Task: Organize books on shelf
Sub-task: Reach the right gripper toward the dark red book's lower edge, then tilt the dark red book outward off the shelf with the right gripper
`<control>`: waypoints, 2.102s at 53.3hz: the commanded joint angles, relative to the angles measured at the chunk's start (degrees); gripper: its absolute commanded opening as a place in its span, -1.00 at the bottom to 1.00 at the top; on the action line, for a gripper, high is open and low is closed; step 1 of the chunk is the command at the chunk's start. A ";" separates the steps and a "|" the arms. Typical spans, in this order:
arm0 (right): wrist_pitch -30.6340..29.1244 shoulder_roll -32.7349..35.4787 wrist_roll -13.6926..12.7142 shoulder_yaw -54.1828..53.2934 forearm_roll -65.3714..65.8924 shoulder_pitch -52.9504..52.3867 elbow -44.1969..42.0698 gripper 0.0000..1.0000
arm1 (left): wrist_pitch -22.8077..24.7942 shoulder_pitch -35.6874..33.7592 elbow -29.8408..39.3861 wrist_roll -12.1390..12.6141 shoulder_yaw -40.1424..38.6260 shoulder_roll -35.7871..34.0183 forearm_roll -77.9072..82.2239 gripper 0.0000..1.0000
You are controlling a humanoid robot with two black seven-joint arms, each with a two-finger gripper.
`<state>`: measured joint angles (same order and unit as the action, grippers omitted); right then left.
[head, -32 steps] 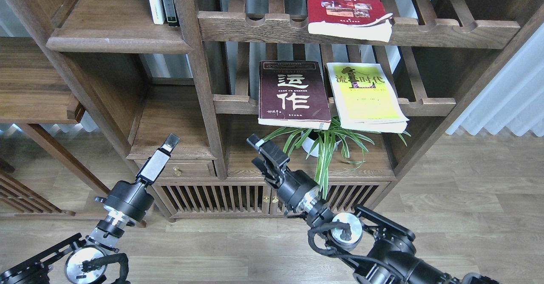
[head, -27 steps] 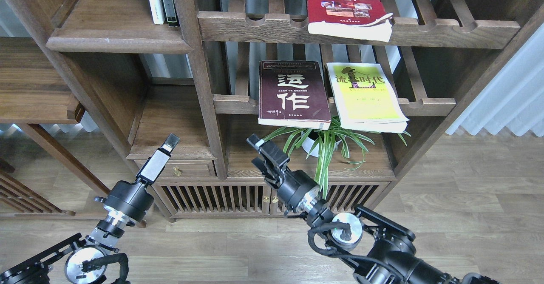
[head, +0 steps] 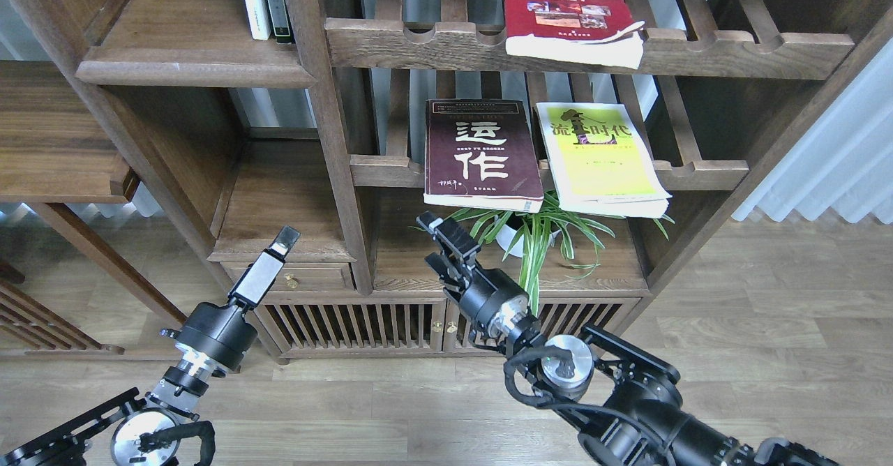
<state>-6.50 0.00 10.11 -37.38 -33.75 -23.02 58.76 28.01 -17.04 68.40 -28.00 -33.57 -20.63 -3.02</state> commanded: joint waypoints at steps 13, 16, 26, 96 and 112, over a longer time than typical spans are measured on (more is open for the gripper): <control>1.40 0.00 1.32 -0.76 -6.06 -3.17 -0.22 0.91 | -0.01 0.16 -0.11 0.00 0.09 0.59 0.65 1.00; 1.66 0.00 1.23 -1.73 -6.50 -3.35 -0.66 0.91 | -0.01 0.16 -0.11 0.00 0.26 0.59 0.74 1.00; 2.10 0.00 1.23 -2.87 -6.59 -4.67 -5.59 0.92 | -0.01 0.69 -0.11 0.00 0.44 0.68 0.92 1.00; 2.63 0.00 0.53 -10.87 -7.47 -5.72 -8.40 -0.18 | -0.01 2.62 -0.37 0.00 0.35 1.82 2.15 1.00; -1.85 0.00 0.61 -10.61 -7.38 -5.02 -8.93 -0.90 | -0.01 3.33 -0.55 0.00 0.35 2.17 2.32 1.00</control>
<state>-6.62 0.00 10.63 -47.93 -41.17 -28.39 50.23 28.00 -13.78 67.94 -28.00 -33.24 -18.55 -0.71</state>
